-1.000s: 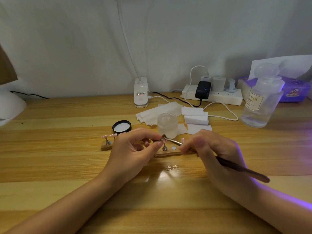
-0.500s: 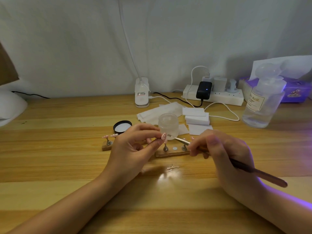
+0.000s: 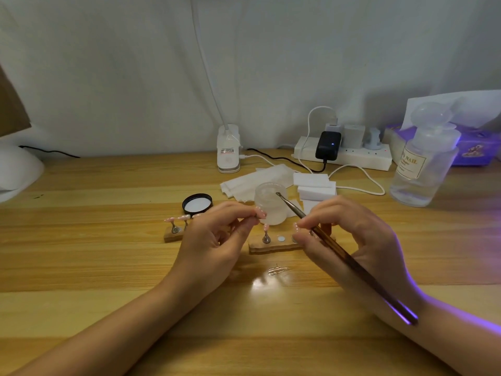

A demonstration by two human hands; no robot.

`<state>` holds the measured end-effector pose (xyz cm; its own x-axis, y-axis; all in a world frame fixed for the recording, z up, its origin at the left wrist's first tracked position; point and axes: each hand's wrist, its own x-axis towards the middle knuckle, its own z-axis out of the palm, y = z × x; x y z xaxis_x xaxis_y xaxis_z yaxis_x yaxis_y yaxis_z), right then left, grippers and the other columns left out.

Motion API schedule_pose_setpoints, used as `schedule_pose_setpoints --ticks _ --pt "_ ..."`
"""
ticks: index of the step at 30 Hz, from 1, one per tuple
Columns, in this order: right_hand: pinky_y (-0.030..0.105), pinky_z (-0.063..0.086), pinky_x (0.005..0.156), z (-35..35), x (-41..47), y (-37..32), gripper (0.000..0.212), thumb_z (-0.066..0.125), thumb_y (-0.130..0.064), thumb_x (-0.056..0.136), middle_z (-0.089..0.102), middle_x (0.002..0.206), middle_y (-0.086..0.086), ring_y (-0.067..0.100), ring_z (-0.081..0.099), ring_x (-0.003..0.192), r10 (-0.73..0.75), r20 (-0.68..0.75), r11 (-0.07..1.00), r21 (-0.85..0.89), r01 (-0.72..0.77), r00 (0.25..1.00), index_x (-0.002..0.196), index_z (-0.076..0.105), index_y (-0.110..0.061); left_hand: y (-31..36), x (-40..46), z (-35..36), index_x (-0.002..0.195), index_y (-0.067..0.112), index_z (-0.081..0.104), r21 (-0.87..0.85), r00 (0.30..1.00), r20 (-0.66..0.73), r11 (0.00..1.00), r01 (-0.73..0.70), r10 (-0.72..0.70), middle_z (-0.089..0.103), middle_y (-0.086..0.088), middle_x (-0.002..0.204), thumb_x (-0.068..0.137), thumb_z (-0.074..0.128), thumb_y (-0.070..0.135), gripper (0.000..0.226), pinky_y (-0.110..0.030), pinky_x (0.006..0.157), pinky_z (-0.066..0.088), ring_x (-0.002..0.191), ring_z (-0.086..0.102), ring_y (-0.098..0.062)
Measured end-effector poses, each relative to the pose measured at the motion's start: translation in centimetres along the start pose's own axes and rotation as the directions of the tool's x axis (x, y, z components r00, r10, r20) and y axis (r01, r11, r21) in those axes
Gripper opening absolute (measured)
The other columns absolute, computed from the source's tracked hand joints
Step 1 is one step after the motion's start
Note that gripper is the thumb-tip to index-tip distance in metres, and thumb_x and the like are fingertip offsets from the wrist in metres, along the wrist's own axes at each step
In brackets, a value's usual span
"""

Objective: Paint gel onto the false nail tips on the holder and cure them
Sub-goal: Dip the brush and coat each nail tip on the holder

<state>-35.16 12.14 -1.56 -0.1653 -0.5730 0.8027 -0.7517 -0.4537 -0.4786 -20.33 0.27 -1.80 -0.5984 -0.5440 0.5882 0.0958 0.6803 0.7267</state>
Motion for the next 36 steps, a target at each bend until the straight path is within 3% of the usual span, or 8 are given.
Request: schedule_pose_setpoints --ticks 2,5,7,15,21,25,31,36 --pt "0.023 0.048 0.065 0.02 -0.12 -0.07 0.016 0.052 -0.022 0.084 0.062 0.077 -0.005 0.009 0.058 0.074 0.032 0.013 0.998 0.049 -0.033 0.999 0.083 0.064 -0.012 -0.09 0.04 0.05 0.091 0.031 0.064 0.031 1.000 0.004 0.999 -0.018 0.018 0.067 0.007 0.088 0.084 0.056 0.018 0.017 -0.036 0.068 0.050 0.081 0.062 -0.010" --pt "0.019 0.048 0.068 0.16 -0.27 -0.21 0.023 0.043 -0.022 0.090 0.062 0.081 -0.007 0.004 0.059 0.079 0.033 0.023 0.999 0.036 -0.034 0.999 0.085 0.065 -0.014 -0.08 0.05 0.12 0.090 0.034 0.062 0.093 0.999 0.017 0.994 -0.049 0.048 0.064 0.012 0.087 0.085 0.054 0.011 0.024 -0.013 0.065 0.043 0.081 0.059 -0.002" --pt "0.022 0.048 0.067 0.29 -0.31 -0.25 0.027 0.042 -0.026 0.092 0.062 0.084 -0.005 0.005 0.059 0.081 0.032 0.026 0.999 0.018 -0.033 0.999 0.087 0.066 -0.015 -0.02 0.03 0.15 0.089 0.033 0.061 0.119 0.998 0.036 0.991 -0.063 0.059 0.063 0.013 0.086 0.083 0.052 0.007 0.028 -0.009 0.064 0.038 0.079 0.056 0.000" --pt "0.029 0.048 0.061 0.25 -0.63 0.07 0.056 0.031 -0.039 0.097 0.063 0.071 0.002 0.011 0.060 0.071 0.015 0.031 0.994 0.108 -0.018 0.999 0.072 0.069 -0.007 0.02 0.00 0.13 0.090 0.031 0.060 0.124 0.998 0.040 0.991 -0.054 0.049 0.062 0.010 0.085 0.083 0.051 0.007 0.026 -0.015 0.064 0.042 0.079 0.056 -0.005" --pt "0.022 0.047 0.064 0.51 -0.34 0.03 0.040 0.037 -0.029 0.095 0.063 0.078 0.002 0.007 0.059 0.076 -0.012 0.028 1.000 0.026 0.011 1.000 0.082 0.069 -0.009 0.18 -0.02 0.19 0.089 0.035 0.059 0.144 0.998 0.048 0.988 -0.058 0.052 0.063 0.007 0.083 0.084 0.050 0.010 0.027 -0.035 0.063 0.042 0.074 0.055 -0.016" --pt "0.028 0.047 0.061 0.38 -0.68 0.15 0.054 0.033 -0.037 0.097 0.062 0.070 0.001 0.009 0.059 0.070 0.008 0.014 0.997 0.078 -0.010 1.000 0.070 0.068 -0.006 0.28 -0.12 0.15 0.088 0.032 0.061 0.137 0.998 0.057 0.990 -0.043 0.035 0.063 0.005 0.084 0.084 0.050 0.011 0.023 -0.037 0.063 0.042 0.072 0.056 -0.024" --pt "0.025 0.048 0.064 0.53 -0.42 0.11 0.041 0.037 -0.028 0.095 0.063 0.078 0.000 0.006 0.059 0.076 -0.005 0.007 1.000 0.028 0.005 1.000 0.081 0.069 -0.009 0.32 -0.08 0.12 0.089 0.034 0.060 0.149 0.997 0.063 0.988 -0.048 0.039 0.063 -0.001 0.080 0.083 0.051 0.012 0.025 -0.037 0.061 0.040 0.069 0.054 -0.025" --pt "0.034 0.046 0.061 0.37 -0.74 0.33 0.048 0.035 -0.031 0.096 0.061 0.067 0.003 0.013 0.059 0.068 0.031 -0.044 0.995 0.093 -0.027 0.999 0.067 0.067 -0.010 0.25 -0.17 0.11 0.088 0.033 0.061 0.146 0.998 0.054 0.988 -0.042 0.034 0.064 0.003 0.082 0.083 0.051 0.014 0.022 -0.037 0.062 0.042 0.070 0.055 -0.027"
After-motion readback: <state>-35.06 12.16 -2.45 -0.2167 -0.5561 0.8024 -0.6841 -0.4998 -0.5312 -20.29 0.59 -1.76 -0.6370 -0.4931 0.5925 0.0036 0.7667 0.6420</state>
